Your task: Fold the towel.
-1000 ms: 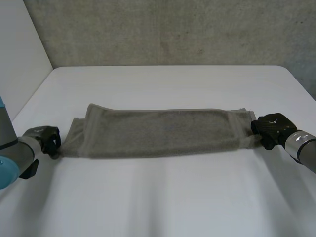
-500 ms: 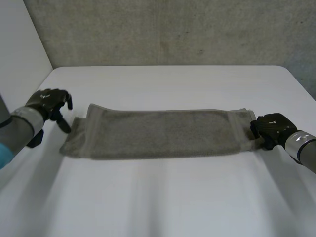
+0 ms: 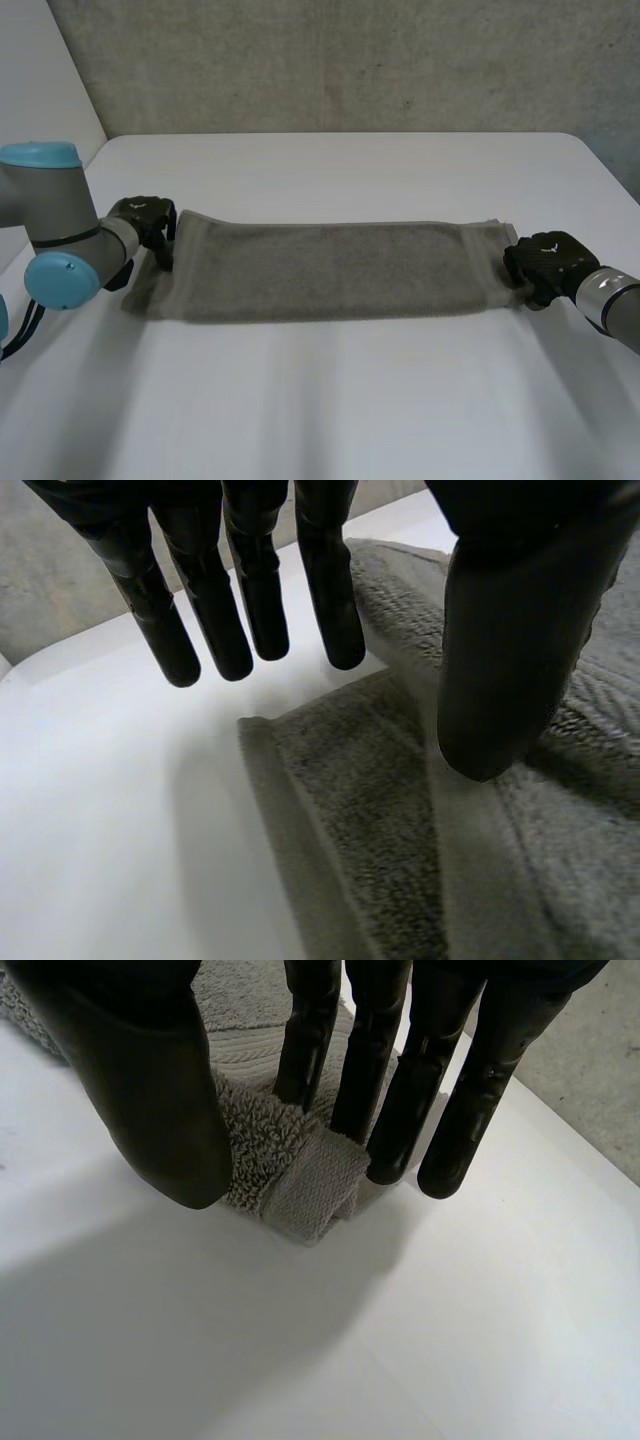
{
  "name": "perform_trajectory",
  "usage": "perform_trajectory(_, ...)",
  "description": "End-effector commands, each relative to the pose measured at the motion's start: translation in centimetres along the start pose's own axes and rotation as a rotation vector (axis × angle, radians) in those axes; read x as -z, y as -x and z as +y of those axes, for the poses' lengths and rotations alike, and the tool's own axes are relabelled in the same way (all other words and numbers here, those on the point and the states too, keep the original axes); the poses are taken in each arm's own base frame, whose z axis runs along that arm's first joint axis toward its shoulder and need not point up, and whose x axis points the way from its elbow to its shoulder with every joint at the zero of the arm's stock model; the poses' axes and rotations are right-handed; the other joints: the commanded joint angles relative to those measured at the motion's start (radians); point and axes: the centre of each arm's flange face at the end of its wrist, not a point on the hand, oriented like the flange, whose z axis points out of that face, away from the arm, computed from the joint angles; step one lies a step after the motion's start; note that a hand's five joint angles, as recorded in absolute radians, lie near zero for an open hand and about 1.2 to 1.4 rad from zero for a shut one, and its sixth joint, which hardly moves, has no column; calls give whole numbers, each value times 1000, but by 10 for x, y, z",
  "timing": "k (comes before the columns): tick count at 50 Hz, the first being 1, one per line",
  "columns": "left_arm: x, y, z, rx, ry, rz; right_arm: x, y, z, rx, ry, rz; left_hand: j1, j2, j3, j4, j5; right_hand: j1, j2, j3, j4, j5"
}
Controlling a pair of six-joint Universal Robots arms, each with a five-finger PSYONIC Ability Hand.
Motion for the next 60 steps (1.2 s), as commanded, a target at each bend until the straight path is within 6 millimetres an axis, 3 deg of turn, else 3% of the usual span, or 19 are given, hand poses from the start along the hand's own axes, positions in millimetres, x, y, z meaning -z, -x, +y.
perform_trajectory(1,9,-32,-8,-23,-32,70,1,2,2,-3,6,-3,-10,-8,-8,-8,-9,-21,-42,-37,-33,-10)
perform_trajectory(9,18,-68,-8,-64,-47,139,1,2,1,-3,3,-5,-16,-14,-14,-14,-15,-21,-42,-37,-33,-10)
perform_trajectory(12,18,-71,-7,-69,-49,145,1,2,1,-3,3,-5,-16,-14,-14,-14,-15,-21,-42,-37,-33,-10)
perform_trajectory(40,7,-57,9,-67,-14,66,1,4,4,14,6,-11,28,30,30,30,29,-15,-36,-31,-27,-4)
perform_trajectory(43,7,-57,9,-67,-14,66,1,5,4,26,8,-12,145,146,147,146,145,-15,-36,-31,-27,-4)
perform_trajectory(44,7,-57,9,-67,-14,66,1,5,4,26,8,-12,331,333,333,333,332,-15,-36,-31,-27,-4)
perform_trajectory(45,7,-57,9,-67,-14,66,2,5,4,32,9,-11,333,335,335,335,334,-15,-36,-31,-27,-4)
perform_trajectory(47,7,-57,8,-67,-14,61,2,5,5,37,12,-12,637,639,639,639,638,-15,-36,-31,-27,-4)
perform_trajectory(48,7,-57,8,-67,-14,61,2,6,5,42,11,-13,639,641,641,641,640,-15,-36,-31,-27,-4)
perform_trajectory(49,8,-56,7,-65,-17,53,2,6,5,44,13,-13,799,800,801,800,799,-15,-36,-31,-27,-4)
perform_trajectory(56,9,-38,-5,-54,-33,-50,2,6,5,44,12,-14,809,810,811,810,809,-15,-36,-31,-27,-4)
perform_trajectory(60,10,-12,-12,-33,-37,-148,2,6,5,45,12,-15,809,810,811,810,809,-15,-36,-31,-27,-4)
